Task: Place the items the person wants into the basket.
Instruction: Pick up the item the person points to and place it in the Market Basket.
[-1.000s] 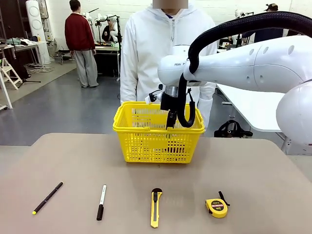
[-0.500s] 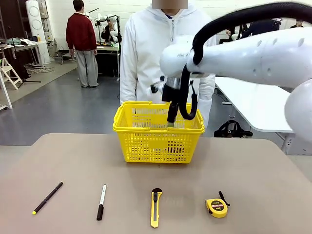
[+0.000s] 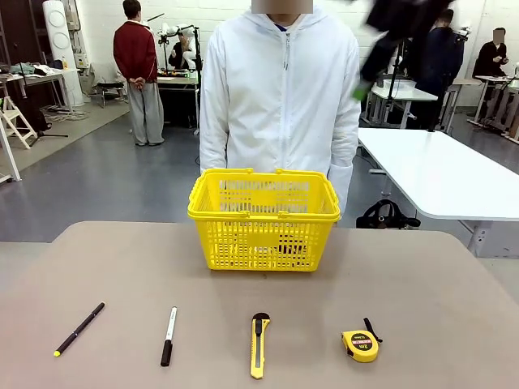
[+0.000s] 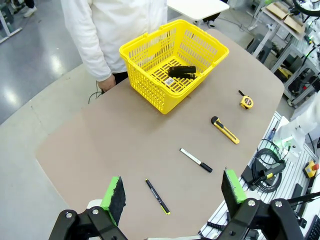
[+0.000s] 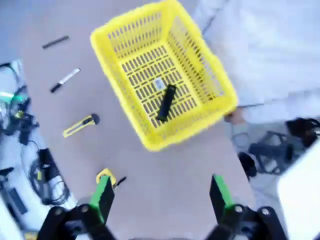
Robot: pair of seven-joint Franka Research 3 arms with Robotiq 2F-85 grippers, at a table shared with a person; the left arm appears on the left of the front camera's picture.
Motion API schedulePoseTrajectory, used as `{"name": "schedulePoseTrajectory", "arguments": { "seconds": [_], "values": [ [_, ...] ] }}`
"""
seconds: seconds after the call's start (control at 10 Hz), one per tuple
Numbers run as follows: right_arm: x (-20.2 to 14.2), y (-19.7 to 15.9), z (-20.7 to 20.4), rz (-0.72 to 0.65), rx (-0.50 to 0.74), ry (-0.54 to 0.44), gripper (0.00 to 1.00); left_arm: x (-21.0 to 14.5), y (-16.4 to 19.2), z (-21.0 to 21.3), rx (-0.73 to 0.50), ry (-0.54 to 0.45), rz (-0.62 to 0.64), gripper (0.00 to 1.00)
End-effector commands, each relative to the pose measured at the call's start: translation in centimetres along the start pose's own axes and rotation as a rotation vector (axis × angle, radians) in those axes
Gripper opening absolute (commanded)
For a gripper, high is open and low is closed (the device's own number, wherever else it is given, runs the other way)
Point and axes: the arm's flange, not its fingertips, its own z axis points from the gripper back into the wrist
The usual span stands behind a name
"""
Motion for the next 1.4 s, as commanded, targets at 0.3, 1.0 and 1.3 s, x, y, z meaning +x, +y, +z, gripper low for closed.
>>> {"name": "schedulePoseTrajectory", "arguments": {
  "seconds": [0.3, 1.0, 1.3],
  "values": [
    [-31.4, 4.9, 7.9, -0.278, -0.053, -0.194, 1.00, -0.1, 0.1, 0.1, -0.014, -0.010, -0.017, 1.00],
    [-37.3, 5.3, 7.4, -0.317, -0.070, -0.342, 1.00, -0.1, 0.1, 0.1, -0.014, -0.010, -0.017, 1.00],
    [-37.2, 3.6, 9.5, -0.322, -0.041, -0.385, 1.00, -0.1, 0.1, 0.1, -0.014, -0.010, -0.017, 1.00]
  ]
}}
